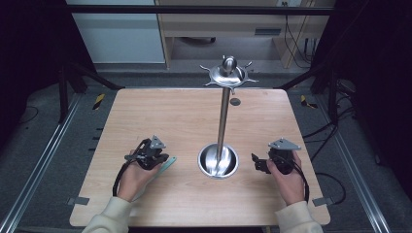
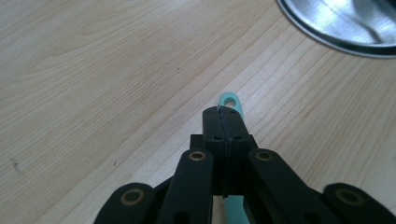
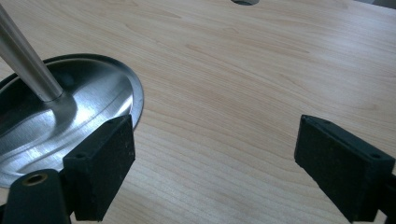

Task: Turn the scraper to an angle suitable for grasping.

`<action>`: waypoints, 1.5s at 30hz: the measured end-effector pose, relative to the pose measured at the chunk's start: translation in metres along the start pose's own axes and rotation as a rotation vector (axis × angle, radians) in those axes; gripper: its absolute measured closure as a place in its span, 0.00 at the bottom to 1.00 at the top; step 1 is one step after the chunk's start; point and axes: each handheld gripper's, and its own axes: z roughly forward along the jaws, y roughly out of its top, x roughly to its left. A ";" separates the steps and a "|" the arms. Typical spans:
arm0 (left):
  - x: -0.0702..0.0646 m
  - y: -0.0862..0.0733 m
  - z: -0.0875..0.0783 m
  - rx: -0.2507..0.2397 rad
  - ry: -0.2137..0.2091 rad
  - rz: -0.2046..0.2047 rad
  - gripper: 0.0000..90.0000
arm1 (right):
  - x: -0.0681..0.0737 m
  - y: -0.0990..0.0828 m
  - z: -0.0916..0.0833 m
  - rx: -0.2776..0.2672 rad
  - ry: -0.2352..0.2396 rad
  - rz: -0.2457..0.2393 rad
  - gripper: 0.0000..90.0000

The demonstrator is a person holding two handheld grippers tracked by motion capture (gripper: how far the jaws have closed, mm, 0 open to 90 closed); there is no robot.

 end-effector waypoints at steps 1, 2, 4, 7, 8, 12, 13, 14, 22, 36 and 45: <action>-0.001 0.000 0.001 0.011 0.012 0.012 1.00 | 0.000 0.000 0.000 0.001 0.000 0.000 0.14; -0.001 0.000 0.003 0.008 0.008 0.006 1.00 | 0.000 0.000 0.000 0.002 -0.001 0.001 0.14; 0.000 -0.002 0.005 0.012 0.003 0.002 1.00 | 0.000 0.000 0.000 0.002 -0.004 0.004 0.14; 0.000 -0.004 0.007 0.022 -0.001 -0.001 1.00 | 0.000 -0.001 0.000 0.002 -0.004 0.005 0.14; 0.000 -0.004 0.007 0.027 -0.003 -0.001 1.00 | 0.000 -0.001 0.000 0.002 -0.004 0.005 0.14; -0.001 -0.005 0.009 0.037 -0.022 0.002 1.00 | -0.001 -0.001 0.000 0.002 -0.004 0.005 0.14; -0.002 -0.005 0.009 0.037 -0.019 0.002 1.00 | -0.001 -0.001 0.000 0.002 -0.004 0.005 0.14; -0.004 -0.005 0.009 0.035 -0.035 -0.003 1.00 | -0.001 -0.001 0.000 0.003 -0.002 0.009 0.14; -0.020 -0.006 0.005 0.070 -0.109 0.053 1.00 | -0.001 -0.001 0.000 0.005 0.000 0.007 0.14; 0.000 -0.001 -0.011 -0.010 0.031 0.034 1.00 | -0.001 0.000 0.000 -0.007 0.004 0.002 0.14; 0.001 -0.005 0.001 0.021 0.005 0.032 1.00 | 0.000 0.000 0.000 -0.006 0.002 -0.001 0.14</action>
